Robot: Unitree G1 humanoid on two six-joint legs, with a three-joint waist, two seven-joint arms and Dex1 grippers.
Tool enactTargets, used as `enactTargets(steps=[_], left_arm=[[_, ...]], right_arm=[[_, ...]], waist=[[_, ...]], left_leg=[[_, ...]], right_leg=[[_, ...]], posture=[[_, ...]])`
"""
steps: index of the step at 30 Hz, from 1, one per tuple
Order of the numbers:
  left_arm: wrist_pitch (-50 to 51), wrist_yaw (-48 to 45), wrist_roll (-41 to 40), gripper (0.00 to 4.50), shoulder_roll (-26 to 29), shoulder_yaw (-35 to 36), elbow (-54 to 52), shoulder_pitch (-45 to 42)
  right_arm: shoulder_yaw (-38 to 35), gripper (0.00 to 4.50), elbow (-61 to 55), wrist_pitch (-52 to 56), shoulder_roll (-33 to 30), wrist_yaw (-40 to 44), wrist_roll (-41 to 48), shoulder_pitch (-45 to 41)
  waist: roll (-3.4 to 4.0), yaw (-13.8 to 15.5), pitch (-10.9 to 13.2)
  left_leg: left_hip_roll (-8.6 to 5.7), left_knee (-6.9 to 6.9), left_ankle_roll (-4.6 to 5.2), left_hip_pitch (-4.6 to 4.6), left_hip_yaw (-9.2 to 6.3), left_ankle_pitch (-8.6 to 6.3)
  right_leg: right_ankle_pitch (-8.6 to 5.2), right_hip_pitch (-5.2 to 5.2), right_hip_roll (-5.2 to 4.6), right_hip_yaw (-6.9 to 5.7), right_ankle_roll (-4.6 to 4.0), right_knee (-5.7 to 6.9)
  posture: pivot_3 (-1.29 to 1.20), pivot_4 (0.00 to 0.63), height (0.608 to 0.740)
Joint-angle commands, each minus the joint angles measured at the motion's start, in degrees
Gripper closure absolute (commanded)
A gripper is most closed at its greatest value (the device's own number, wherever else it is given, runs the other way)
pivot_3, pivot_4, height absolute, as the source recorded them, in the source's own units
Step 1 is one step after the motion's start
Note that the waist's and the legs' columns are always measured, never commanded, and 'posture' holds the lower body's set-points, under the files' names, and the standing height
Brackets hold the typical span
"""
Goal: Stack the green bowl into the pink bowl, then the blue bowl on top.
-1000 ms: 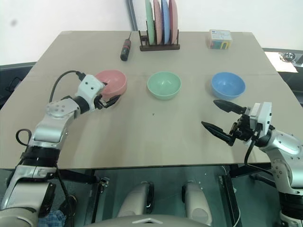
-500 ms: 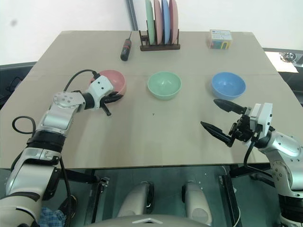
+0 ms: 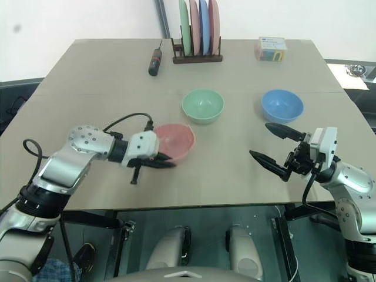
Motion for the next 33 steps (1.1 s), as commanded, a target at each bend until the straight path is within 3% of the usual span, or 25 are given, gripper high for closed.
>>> enactTargets(steps=[1, 2, 6, 12, 14, 19, 22, 25, 28, 33], left_arm=[[-3.27, 3.09, 2.86, 4.41, -3.14, -1.00, 2.76, -3.89], [-3.87, 4.66, 3.76, 4.41, -4.59, -1.05, 4.31, -5.09], [-7.85, 6.79, 4.66, 3.25, -8.10, -0.90, 7.95, -7.35], [-11.31, 6.82, 4.04, 0.61, -9.63, -0.42, 9.12, -7.20], [-9.87, 6.24, 1.15, 0.03, -9.73, 1.23, 7.66, -6.73], [-2.77, 4.63, -6.29, 0.03, -7.68, 6.19, 4.29, -5.62], [6.33, 7.70, -17.11, 0.03, -7.26, 16.45, 1.25, -1.78], [9.52, 11.08, -21.88, 0.03, -6.99, 23.74, -0.41, 2.85], [10.07, 12.45, -25.14, 0.03, -6.36, 30.27, -1.14, 8.62], [7.99, 16.82, -27.08, 0.03, -6.30, 40.58, -3.44, 18.01]], right_arm=[[-1.09, 0.17, -1.60, -1.06, 0.00, -0.07, 0.47, 0.05], [-1.14, 0.17, -1.78, -1.09, 0.08, -0.16, 0.45, 0.32], [-1.25, 0.17, -2.19, -1.20, 0.25, -0.41, 0.33, 1.07], [-1.38, 0.17, -2.30, -1.17, 0.24, -0.68, 0.33, 1.28], [-1.38, 0.17, -2.07, -1.04, 0.01, -0.57, 0.35, 0.93], [-0.66, 0.17, -1.64, -0.82, -0.68, 0.18, -0.03, -0.40], [1.53, 0.17, 0.42, -0.15, -2.74, 1.40, -2.68, -3.64], [4.30, 0.17, 4.12, -0.75, -3.63, 0.92, -6.86, -8.27], [10.05, 0.17, 10.51, -0.92, -5.56, -0.32, -16.15, -14.64], [21.37, 0.17, 26.31, -10.41, -6.28, -0.46, -32.78, -28.25]], waist=[[-0.02, 0.28, 0.01], [-0.03, 0.31, 0.01], [-0.03, 0.84, 0.01], [-0.02, 0.80, 0.01], [-0.02, 0.84, 0.01], [-0.02, 0.74, 0.01], [0.00, 0.29, 0.02], [-0.01, -0.29, 0.01], [0.00, -0.62, 0.02], [0.00, -0.74, 0.03]], left_leg=[[-0.01, 0.07, 0.00, -0.04, 0.00, 0.00], [-0.01, 0.09, 0.00, -0.06, 0.00, 0.00], [-0.03, 0.09, 0.00, -0.08, -0.02, 0.00], [-0.02, 0.05, 0.00, -0.07, -0.01, 0.00], [-0.03, 0.06, 0.00, -0.07, 0.00, 0.00], [-0.02, 0.06, 0.00, -0.06, -0.01, 0.00], [0.00, 0.06, 0.00, -0.04, 0.01, 0.00], [0.03, 0.06, 0.00, -0.03, -0.01, 0.00], [0.03, 0.06, 0.00, -0.01, -0.04, 0.00], [0.03, 0.06, 0.00, 0.00, 0.05, 0.00]], right_leg=[[0.00, 0.00, 0.00, -0.01, 0.01, 0.00], [0.00, 0.00, 0.01, -0.01, 0.01, 0.00], [0.13, 0.00, 0.01, -0.01, 0.23, -0.01], [0.19, -0.01, 0.01, 0.01, 0.13, -0.02], [0.17, 0.00, 0.00, 0.02, 0.16, -0.02], [0.15, -0.01, 0.01, 0.01, 0.19, -0.01], [0.15, -0.01, 0.01, 0.02, 0.19, -0.01], [0.15, 0.00, 0.00, -0.01, 0.20, 0.00], [0.15, 0.00, 0.01, -0.04, 0.20, 0.02], [0.25, -0.05, 0.00, 0.01, 0.01, 0.00]], posture=[[0.00, 0.150, 0.740], [0.00, 0.150, 0.740], [0.00, 0.150, 0.740], [0.00, 0.150, 0.740], [0.00, 0.150, 0.740], [0.00, 0.150, 0.740], [0.00, 0.150, 0.740], [0.00, 0.150, 0.740], [0.00, 0.150, 0.740], [0.00, 0.150, 0.740]])
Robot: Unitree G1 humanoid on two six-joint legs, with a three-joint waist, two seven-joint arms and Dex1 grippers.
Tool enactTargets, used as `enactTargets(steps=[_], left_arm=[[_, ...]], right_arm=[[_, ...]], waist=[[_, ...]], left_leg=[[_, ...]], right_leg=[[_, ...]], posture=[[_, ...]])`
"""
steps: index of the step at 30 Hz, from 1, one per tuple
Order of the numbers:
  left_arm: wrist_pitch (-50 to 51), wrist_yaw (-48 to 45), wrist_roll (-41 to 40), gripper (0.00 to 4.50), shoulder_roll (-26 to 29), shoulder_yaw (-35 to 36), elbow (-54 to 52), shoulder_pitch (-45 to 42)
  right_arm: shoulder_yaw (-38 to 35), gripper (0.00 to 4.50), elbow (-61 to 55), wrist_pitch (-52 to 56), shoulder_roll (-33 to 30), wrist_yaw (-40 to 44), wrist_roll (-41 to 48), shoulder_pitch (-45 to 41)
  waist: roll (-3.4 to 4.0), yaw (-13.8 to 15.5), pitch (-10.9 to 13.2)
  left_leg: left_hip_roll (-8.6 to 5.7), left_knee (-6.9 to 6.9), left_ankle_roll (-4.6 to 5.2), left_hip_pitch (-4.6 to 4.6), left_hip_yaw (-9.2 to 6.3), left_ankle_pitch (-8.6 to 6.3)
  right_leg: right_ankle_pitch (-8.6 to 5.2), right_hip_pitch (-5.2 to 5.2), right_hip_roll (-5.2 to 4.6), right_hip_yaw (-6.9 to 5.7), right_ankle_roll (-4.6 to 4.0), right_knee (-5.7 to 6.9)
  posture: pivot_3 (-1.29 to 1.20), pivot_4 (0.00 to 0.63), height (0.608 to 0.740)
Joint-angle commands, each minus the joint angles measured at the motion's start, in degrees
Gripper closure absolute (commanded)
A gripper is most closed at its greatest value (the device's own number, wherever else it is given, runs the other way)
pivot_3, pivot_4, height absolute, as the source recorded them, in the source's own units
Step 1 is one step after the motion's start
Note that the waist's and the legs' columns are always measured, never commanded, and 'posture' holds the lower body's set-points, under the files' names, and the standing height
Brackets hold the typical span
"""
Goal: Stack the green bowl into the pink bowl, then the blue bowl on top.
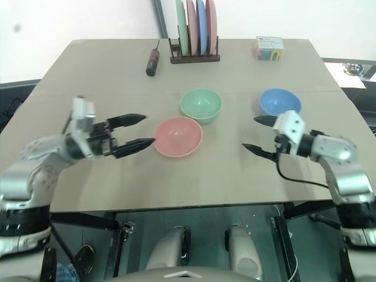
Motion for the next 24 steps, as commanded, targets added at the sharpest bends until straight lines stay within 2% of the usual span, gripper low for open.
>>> enactTargets(steps=[1, 4, 13, 18, 24], left_arm=[[-2.24, 2.58, -1.71, 0.03, 0.77, 7.12, -3.93, 4.24], [-2.38, 5.32, -1.99, 0.03, 0.64, 11.28, -5.57, 8.73], [-2.55, 10.93, -4.40, 0.03, -1.19, 19.12, -11.87, 19.58], [-2.92, 13.43, -5.39, 0.03, -2.33, 21.30, -15.05, 23.93], [-3.16, 15.29, -6.65, 0.03, -3.17, 22.99, -17.46, 27.83]], right_arm=[[5.40, 0.17, 8.32, -7.29, 0.57, -0.47, -9.19, -7.86], [11.73, 0.17, 16.45, -5.11, 2.37, -1.23, -17.35, -16.70], [19.22, 0.17, 40.87, -20.23, 13.30, -5.69, -27.31, -35.23], [20.51, 0.17, 51.26, -25.79, 18.90, -8.68, -30.28, -40.92], [21.13, 0.17, 56.59, -30.35, 22.93, -8.92, -31.81, -43.74]], waist=[[0.00, 0.07, 0.00], [0.00, 0.15, 0.01], [-0.02, 0.00, 0.02], [-0.02, 0.01, 0.02], [-0.01, 0.00, 0.02]], left_leg=[[0.00, -0.03, 0.00, -0.01, 0.01, 0.00], [0.00, -0.05, -0.01, -0.02, 0.01, 0.00], [-0.02, -0.15, -0.02, -0.06, -0.01, 0.00], [-0.01, -0.17, -0.02, -0.04, -0.06, 0.00], [-0.03, -0.17, -0.03, -0.04, -0.06, 0.00]], right_leg=[[0.00, -0.02, 0.00, 0.00, -0.01, 0.00], [0.01, -0.02, -0.01, 0.00, -0.02, -0.03], [0.02, -0.05, -0.06, -0.02, -0.05, -0.07], [0.02, -0.06, -0.05, -0.06, -0.07, -0.04], [0.02, -0.06, -0.06, -0.06, -0.08, -0.05]], posture=[[0.00, 0.150, 0.740], [0.00, 0.150, 0.740], [0.00, 0.150, 0.740], [0.00, 0.150, 0.740], [0.00, 0.150, 0.740]])
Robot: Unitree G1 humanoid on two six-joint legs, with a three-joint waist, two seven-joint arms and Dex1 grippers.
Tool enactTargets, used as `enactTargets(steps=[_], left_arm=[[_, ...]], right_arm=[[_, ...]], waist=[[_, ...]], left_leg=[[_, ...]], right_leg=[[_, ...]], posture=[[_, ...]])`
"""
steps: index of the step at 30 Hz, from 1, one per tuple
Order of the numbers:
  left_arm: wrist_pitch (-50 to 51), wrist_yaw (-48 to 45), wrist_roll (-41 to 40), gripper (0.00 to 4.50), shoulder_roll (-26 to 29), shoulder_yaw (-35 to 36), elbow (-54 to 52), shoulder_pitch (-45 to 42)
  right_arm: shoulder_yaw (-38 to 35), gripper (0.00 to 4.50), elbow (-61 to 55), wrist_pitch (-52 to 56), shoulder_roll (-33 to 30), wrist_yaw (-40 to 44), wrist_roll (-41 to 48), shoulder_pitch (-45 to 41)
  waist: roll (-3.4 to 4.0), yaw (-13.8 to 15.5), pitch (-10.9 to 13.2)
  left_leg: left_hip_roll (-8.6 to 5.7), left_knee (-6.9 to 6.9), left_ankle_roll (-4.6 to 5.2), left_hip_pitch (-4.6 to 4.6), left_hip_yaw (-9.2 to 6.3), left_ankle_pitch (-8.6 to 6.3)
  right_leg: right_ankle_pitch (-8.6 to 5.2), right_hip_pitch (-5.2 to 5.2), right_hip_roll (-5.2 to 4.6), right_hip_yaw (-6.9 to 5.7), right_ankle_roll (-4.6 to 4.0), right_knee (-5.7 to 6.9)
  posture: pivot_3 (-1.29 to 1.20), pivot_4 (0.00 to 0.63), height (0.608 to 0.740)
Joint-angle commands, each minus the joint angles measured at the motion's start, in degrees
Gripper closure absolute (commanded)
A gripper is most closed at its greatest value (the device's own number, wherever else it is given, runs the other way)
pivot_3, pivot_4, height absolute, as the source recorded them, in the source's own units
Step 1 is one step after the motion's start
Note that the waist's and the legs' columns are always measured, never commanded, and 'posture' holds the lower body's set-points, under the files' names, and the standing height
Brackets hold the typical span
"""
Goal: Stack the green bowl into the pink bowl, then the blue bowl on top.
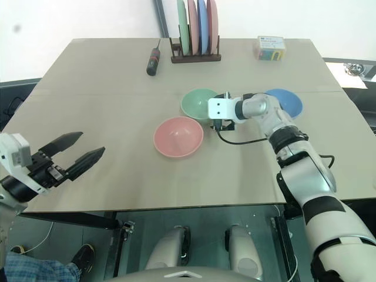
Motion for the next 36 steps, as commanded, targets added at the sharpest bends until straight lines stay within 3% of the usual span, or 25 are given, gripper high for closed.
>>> enactTargets(steps=[1, 3, 8, 11, 14, 25, 28, 32, 36], left_arm=[[-1.13, 1.07, -1.50, 0.03, 0.06, 2.24, -2.59, 1.25], [-1.37, 1.55, -1.72, 0.03, 0.08, 2.24, -2.63, 1.48], [-1.84, 2.11, -2.33, 0.00, 0.36, 2.24, -2.82, 1.45], [-2.49, 2.06, -2.22, 0.00, 0.46, 2.29, -2.48, 1.42], [-3.14, 1.84, -2.22, 0.00, 0.56, 1.87, -1.99, 1.24], [-4.58, 0.88, -2.22, 0.00, 0.96, -0.07, 0.00, -1.29], [-4.84, 0.71, -1.95, 0.00, 0.87, -0.46, 0.53, -1.88], [-5.79, 0.67, -0.89, 0.00, 0.90, -2.13, 1.99, -3.39], [-6.47, 0.33, -0.38, 0.00, 1.37, -3.48, 3.30, -5.18]], right_arm=[[-0.08, 0.17, 1.28, -2.71, 1.02, -0.10, -0.60, -2.69], [0.13, 0.17, 2.24, -3.34, 2.02, -0.12, -1.13, -3.08], [0.05, 2.16, 4.12, -4.27, 2.93, 0.57, -1.97, -3.59], [-0.36, 3.62, 4.89, -4.45, 3.02, 0.68, -2.14, -3.78], [-0.65, 4.48, 5.10, -4.47, 2.84, 0.76, -2.15, -3.82], [-5.38, 4.48, -1.20, -2.28, 0.94, 3.63, 2.79, -6.00], [-8.01, 4.48, -12.17, 2.88, 1.31, 10.65, 9.75, -4.37], [-7.50, 4.48, -39.55, 20.03, 1.33, 20.47, 21.29, 3.39], [-4.08, 4.48, -56.27, 28.83, -1.12, 23.51, 23.16, 9.85]], waist=[[0.01, -0.02, 0.00], [0.01, -0.07, 0.01], [0.02, -0.07, 0.01], [0.02, -0.09, 0.01], [0.02, -0.12, 0.01], [0.05, -0.12, 0.03], [0.06, -0.22, 0.04], [0.04, 0.08, 0.02], [0.03, 0.45, 0.02]], left_leg=[[0.00, -0.02, 0.00, 0.02, 0.00, 0.00], [0.00, -0.03, 0.00, 0.03, -0.01, 0.00], [0.00, -0.03, 0.00, 0.04, -0.01, 0.00], [0.00, -0.04, 0.00, 0.03, 0.00, 0.00], [0.00, -0.04, -0.01, 0.04, 0.00, 0.00], [0.00, -0.06, 0.00, 0.02, 0.01, 0.00], [0.01, -0.09, 0.00, 0.03, 0.02, 0.00], [0.04, -0.25, 0.00, 0.04, -0.04, 0.00], [0.02, -0.33, 0.00, -0.04, -0.21, 0.00]], right_leg=[[0.00, 0.00, 0.00, 0.00, 0.00, 0.00], [0.00, 0.00, 0.01, -0.01, -0.01, 0.01], [-0.08, 0.00, 0.01, -0.01, -0.14, 0.02], [-0.11, 0.00, 0.01, 0.00, -0.20, 0.01], [-0.11, -0.01, 0.02, 0.00, -0.20, 0.01], [-0.11, -0.04, 0.02, 0.01, -0.20, 0.01], [-0.01, -0.05, 0.02, 0.01, -0.02, 0.01], [0.00, -0.09, 0.03, -0.04, 0.00, 0.01], [-0.01, -0.07, -0.01, -0.26, -0.02, -0.04]], posture=[[0.00, 0.150, 0.740], [0.00, 0.150, 0.740], [0.00, 0.150, 0.740], [0.00, 0.150, 0.740], [0.00, 0.150, 0.740], [0.00, 0.150, 0.740], [0.00, 0.150, 0.740], [0.00, 0.150, 0.740], [0.00, 0.150, 0.740]])
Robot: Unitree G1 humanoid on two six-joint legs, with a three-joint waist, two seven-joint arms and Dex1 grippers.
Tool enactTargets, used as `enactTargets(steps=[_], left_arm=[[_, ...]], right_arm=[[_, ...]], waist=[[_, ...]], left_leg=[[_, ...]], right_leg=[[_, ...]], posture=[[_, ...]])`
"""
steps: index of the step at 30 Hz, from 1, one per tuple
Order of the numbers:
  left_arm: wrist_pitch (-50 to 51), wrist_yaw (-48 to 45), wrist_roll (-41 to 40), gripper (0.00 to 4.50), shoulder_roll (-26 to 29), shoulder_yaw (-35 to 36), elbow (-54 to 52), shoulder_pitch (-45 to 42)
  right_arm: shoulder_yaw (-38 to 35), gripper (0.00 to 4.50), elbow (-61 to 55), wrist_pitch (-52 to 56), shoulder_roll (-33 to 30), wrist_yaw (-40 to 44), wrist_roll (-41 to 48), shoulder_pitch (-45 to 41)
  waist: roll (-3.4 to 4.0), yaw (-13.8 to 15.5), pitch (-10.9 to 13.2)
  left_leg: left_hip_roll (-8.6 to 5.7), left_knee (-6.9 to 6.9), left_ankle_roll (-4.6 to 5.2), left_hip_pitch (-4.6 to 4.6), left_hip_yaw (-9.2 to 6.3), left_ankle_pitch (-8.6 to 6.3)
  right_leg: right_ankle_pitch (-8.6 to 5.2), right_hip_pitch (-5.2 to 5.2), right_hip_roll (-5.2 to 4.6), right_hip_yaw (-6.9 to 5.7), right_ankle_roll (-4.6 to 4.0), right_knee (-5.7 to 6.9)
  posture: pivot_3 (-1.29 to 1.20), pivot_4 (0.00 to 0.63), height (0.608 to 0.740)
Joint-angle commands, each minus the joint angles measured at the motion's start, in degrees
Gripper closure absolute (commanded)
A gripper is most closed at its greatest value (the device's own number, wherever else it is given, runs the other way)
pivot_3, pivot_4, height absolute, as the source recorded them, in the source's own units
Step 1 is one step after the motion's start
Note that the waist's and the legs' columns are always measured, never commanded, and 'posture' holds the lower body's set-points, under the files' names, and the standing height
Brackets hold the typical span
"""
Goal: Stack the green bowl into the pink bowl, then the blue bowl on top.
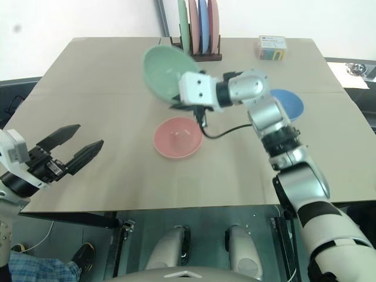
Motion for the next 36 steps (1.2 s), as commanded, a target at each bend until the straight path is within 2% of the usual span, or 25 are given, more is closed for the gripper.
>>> enactTargets(steps=[1, 3, 4, 9, 10, 11, 12, 13, 14, 20, 26, 30, 36], left_arm=[[-1.81, -0.76, 0.19, 0.00, 1.15, -0.28, 0.26, -1.47], [-2.23, -1.41, 0.17, 0.00, 1.45, -0.74, 0.79, -2.16], [-2.31, -1.65, 0.21, 0.00, 1.61, -0.99, 1.05, -2.42], [-2.57, -2.30, 0.63, 0.00, 1.81, -1.61, 1.82, -3.17], [-2.86, -2.58, 0.84, 0.00, 1.84, -1.88, 2.10, -3.34], [-3.16, -2.85, 0.99, 0.00, 1.85, -2.12, 2.32, -3.49], [-3.38, -3.05, 1.08, 0.00, 1.87, -2.34, 2.48, -3.62], [-3.52, -3.26, 1.05, 0.00, 1.85, -2.58, 2.55, -3.82], [-3.67, -3.45, 0.93, 0.00, 1.86, -2.80, 2.62, -4.04], [-3.43, -4.38, -1.15, 0.00, 1.25, -4.26, 0.90, -5.62], [-2.78, -5.08, -1.48, 0.00, 1.25, -9.63, -0.73, -8.55], [-2.96, -5.72, -1.15, 0.00, 1.33, -12.81, 0.40, -12.32], [-3.43, -7.66, -0.04, 0.00, 1.07, -17.10, 4.10, -18.13]], right_arm=[[1.42, 4.48, -11.84, 6.21, -2.66, 2.12, 1.77, 2.62], [2.54, 4.48, -15.18, 8.25, -3.35, 2.03, 1.64, 4.11], [3.08, 3.72, -16.40, 9.02, -3.71, 2.12, 1.63, 4.76], [4.80, 1.63, -18.68, 10.26, -4.96, 1.76, 0.63, 6.36], [4.48, 1.56, -18.68, 10.60, -4.77, 0.70, 0.30, 6.25], [4.17, 0.85, -18.60, 10.96, -4.58, -0.21, 0.05, 6.07], [3.85, 0.84, -18.42, 11.29, -4.46, -0.75, -0.02, 5.83], [3.38, 0.64, -18.14, 11.72, -4.66, -0.93, 0.10, 5.49], [2.87, 0.15, -17.67, 12.07, -5.15, -0.98, 0.26, 5.10], [-2.52, 0.15, -9.83, 14.28, -11.56, -4.98, -1.50, 4.02], [-10.73, 0.15, 3.62, 21.28, -17.39, -13.78, -1.76, 6.20], [-13.59, 0.15, 10.43, 22.86, -20.68, -18.23, -3.17, 6.75], [-14.65, 0.15, 19.59, 25.04, -20.89, -22.89, -3.83, 8.08]], waist=[[0.00, 0.04, 0.00], [0.00, -0.04, 0.00], [0.00, -0.12, 0.00], [-0.02, -0.43, -0.01], [-0.02, -0.42, -0.01], [-0.02, -0.40, -0.01], [-0.02, -0.36, -0.01], [-0.02, -0.36, -0.01], [-0.02, -0.36, -0.01], [-0.04, -0.06, -0.03], [-0.05, -0.02, -0.02], [-0.04, -0.09, -0.01], [-0.04, -0.61, -0.01]], left_leg=[[-0.03, 0.01, 0.00, 0.00, 0.01, 0.00], [-0.06, 0.05, -0.01, 0.00, 0.02, 0.01], [-0.05, 0.09, -0.01, 0.02, 0.05, 0.01], [0.02, 0.09, -0.02, 0.09, 0.08, 0.01], [0.02, 0.09, -0.02, 0.09, 0.08, 0.01], [0.02, 0.09, -0.02, 0.07, 0.08, 0.01], [0.02, 0.09, -0.02, 0.05, 0.09, 0.01], [0.02, 0.09, -0.02, 0.04, 0.10, 0.01], [0.02, 0.09, -0.02, 0.04, 0.10, 0.01], [-0.01, 0.11, -0.02, 0.02, 0.08, 0.01], [-0.03, 0.08, -0.02, 0.00, 0.11, 0.01], [-0.04, 0.05, -0.01, -0.02, 0.15, 0.01], [-0.05, 0.05, -0.01, 0.03, 0.25, 0.01]], right_leg=[[0.00, 0.00, -0.03, 0.00, 0.00, 0.01], [-0.02, 0.01, -0.06, 0.00, -0.03, -0.01], [-0.12, 0.01, -0.05, 0.01, -0.18, 0.00], [-0.13, 0.01, 0.01, 0.02, -0.20, 0.04], [-0.13, 0.01, 0.01, 0.02, -0.20, 0.04], [-0.13, 0.00, 0.01, 0.02, -0.20, 0.03], [-0.12, -0.01, 0.01, 0.03, -0.18, 0.02], [-0.12, 0.00, 0.00, 0.03, -0.19, 0.01], [-0.12, -0.01, 0.00, 0.03, -0.19, 0.00], [-0.13, 0.02, -0.02, 0.01, -0.20, -0.03], [-0.13, 0.02, -0.04, 0.04, -0.21, -0.08], [-0.12, 0.01, -0.03, 0.11, -0.19, -0.12], [0.00, 0.00, 0.02, 0.25, 0.02, -0.09]], posture=[[0.00, 0.150, 0.740], [0.00, 0.150, 0.740], [0.00, 0.150, 0.740], [0.00, 0.150, 0.740], [0.00, 0.150, 0.740], [0.00, 0.150, 0.740], [0.00, 0.150, 0.740], [0.00, 0.150, 0.740], [0.00, 0.150, 0.740], [0.00, 0.150, 0.740], [0.00, 0.150, 0.740], [0.00, 0.150, 0.740], [0.00, 0.150, 0.740]])
